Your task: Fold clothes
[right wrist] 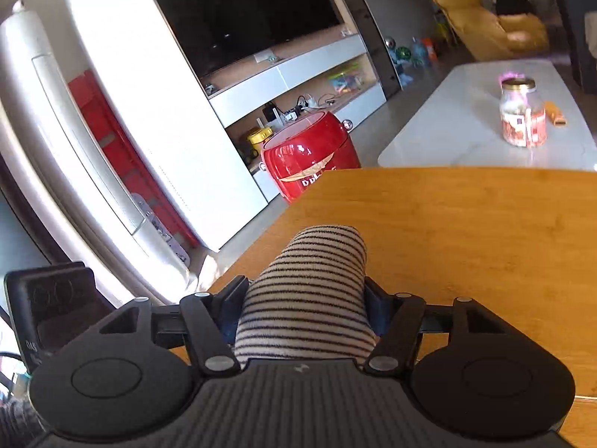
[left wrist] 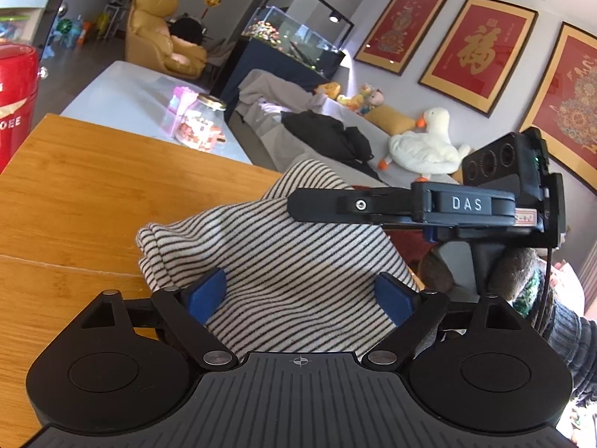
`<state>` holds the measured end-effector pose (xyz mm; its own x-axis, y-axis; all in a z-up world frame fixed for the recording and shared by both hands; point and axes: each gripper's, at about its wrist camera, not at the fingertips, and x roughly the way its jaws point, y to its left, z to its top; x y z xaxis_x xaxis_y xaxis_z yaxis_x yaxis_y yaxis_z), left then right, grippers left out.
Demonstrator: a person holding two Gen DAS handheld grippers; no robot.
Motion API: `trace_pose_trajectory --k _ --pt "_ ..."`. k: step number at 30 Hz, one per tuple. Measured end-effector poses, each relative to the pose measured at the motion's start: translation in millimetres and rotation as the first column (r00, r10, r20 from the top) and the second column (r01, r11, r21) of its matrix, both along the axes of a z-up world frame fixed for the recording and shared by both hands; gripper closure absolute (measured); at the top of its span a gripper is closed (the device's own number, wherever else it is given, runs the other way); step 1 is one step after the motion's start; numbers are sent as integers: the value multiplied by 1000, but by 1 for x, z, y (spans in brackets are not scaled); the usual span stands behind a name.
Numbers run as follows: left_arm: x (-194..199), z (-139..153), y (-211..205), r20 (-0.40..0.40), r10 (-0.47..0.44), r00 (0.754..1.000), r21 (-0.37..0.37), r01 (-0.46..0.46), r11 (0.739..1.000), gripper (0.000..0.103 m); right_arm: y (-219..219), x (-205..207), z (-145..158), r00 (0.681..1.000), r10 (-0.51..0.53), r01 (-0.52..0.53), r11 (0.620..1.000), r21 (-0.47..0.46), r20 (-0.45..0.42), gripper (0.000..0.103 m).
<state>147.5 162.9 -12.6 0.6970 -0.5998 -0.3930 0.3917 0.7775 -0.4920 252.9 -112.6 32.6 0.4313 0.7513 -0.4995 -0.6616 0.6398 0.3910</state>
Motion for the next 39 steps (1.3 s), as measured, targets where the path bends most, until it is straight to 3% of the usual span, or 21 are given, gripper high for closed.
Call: trace_pose_trajectory --k 3,8,13,14,17,21,24,25,27,30,34,37,39 --pt "-2 -3 -5 4 0 1000 29 0 1000 11 0 9 -14 996 -87 89 989 -116 22 40" --pt "-1 0 -21 19 6 1000 97 -8 995 10 -2 16 -27 990 -136 140 974 -178 32 37" --pt "-8 7 -19 17 31 999 119 -32 992 11 -3 -28 -5 971 -128 176 955 -240 201 26" --pt "-14 11 -18 18 41 999 116 -43 992 11 -8 -40 -1 967 -121 175 955 -238 226 20" --pt "-35 19 -15 25 57 998 106 -60 993 10 -23 -75 3 960 -85 151 959 -241 267 18" --pt "-53 8 -22 -9 15 1000 106 -14 994 10 -37 -104 -18 970 -62 131 947 -292 235 18" --pt "-53 -13 -33 -96 30 995 163 -14 987 13 -47 -111 -34 973 -114 167 947 -276 199 14" --pt "-57 -17 -36 -89 34 995 185 -17 983 13 -51 -111 -36 975 -129 174 951 -257 180 14" --pt "-64 -13 -41 -81 30 996 233 -10 972 14 -52 -111 -36 974 -131 176 950 -257 183 13" --pt "-68 5 -38 -49 38 998 219 -26 975 14 -55 -112 -37 973 -133 179 949 -258 187 9" --pt "-61 35 -31 14 96 995 145 -97 985 10 -58 -112 -41 972 -147 190 950 -248 181 7" --pt "-37 35 -38 -35 136 990 188 -127 974 11 -61 -112 -42 972 -161 199 951 -237 168 7" --pt "-23 22 -43 -115 139 984 231 -110 967 14 -62 -114 -40 972 -158 198 949 -244 175 7"
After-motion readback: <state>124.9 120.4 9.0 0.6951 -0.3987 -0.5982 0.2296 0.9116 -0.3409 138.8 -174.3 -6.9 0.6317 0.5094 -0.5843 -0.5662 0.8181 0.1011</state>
